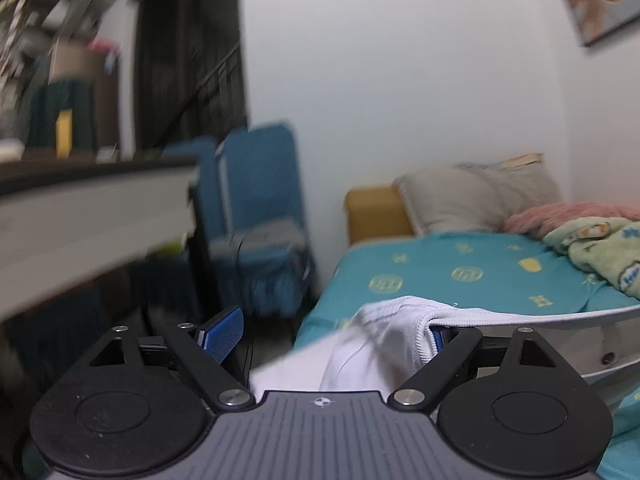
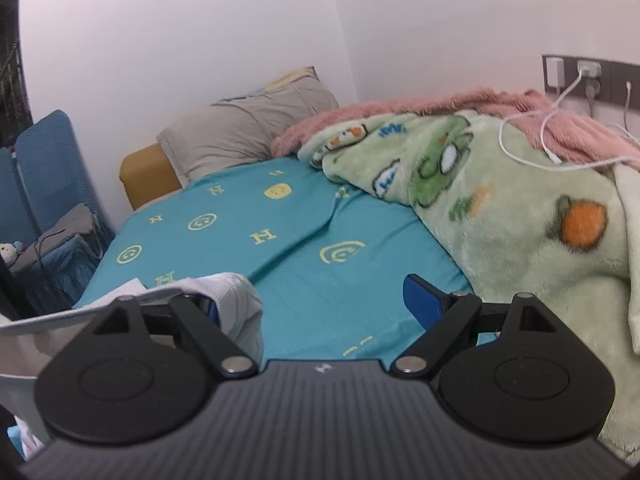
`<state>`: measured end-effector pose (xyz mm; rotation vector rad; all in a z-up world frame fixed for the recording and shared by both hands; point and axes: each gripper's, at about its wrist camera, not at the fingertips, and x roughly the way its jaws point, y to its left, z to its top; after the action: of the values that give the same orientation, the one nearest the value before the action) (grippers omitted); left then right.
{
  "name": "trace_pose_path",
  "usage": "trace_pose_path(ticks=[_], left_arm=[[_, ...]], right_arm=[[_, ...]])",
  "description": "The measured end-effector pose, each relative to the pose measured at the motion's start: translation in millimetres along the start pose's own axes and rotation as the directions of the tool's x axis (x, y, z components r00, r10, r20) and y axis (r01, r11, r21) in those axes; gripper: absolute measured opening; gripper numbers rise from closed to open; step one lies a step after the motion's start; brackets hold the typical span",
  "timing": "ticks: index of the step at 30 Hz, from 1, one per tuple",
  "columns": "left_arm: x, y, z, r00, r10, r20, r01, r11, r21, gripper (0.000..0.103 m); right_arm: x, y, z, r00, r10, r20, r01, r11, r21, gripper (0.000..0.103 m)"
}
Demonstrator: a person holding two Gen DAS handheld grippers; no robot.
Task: Fold clothes
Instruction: 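Raise the T-shirt high with both tools and shake it out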
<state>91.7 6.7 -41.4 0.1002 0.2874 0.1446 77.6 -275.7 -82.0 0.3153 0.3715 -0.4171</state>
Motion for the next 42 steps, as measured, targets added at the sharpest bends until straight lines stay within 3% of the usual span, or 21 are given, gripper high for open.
trace_pose_path(ticks=[4,8,12,16,24,32,42], left_arm=[[7.4,9.7,-4.1,0.999,0.035,-0.026,-0.036,0.998,-0.054,0.089],[3.4,15.5,-2.7,0.998,0.062,0.005,-0.061,0.993,-0.096,0.091],[-0.8,13.7,-1.6,0.995,0.085,0.047,-0.081,0.993,-0.090,0.091],[-0.2,12.1,1.8,0.994,0.092,0.064,-0.087,0.993,-0.081,0.091],[-29.7,25.0,12.3,0.988,0.120,0.102,-0.103,0.982,-0.155,0.092],[-88.0,58.4,20.2,0.970,0.171,0.175,-0.122,0.958,-0.259,0.092],[-100.1,74.2,-1.2,0.984,0.166,0.064,-0.142,0.952,-0.272,0.093]], right_arm=[[5.2,7.7,-2.8,0.999,0.015,-0.031,-0.017,0.999,-0.047,0.087],[12.6,16.0,-12.1,0.995,0.018,-0.101,-0.026,0.997,-0.079,0.087],[24.8,21.8,-23.2,0.982,-0.002,-0.189,-0.019,0.994,-0.109,0.087],[32.9,17.9,-30.6,0.967,0.013,-0.253,-0.032,0.997,-0.069,0.087],[-5.9,11.8,-10.6,0.996,0.045,-0.081,-0.046,0.999,-0.015,0.087],[-72.0,18.0,7.7,0.993,0.104,0.062,-0.103,0.995,-0.013,0.087],[-82.5,22.9,-8.9,0.991,0.133,0.023,-0.132,0.990,-0.043,0.087]])
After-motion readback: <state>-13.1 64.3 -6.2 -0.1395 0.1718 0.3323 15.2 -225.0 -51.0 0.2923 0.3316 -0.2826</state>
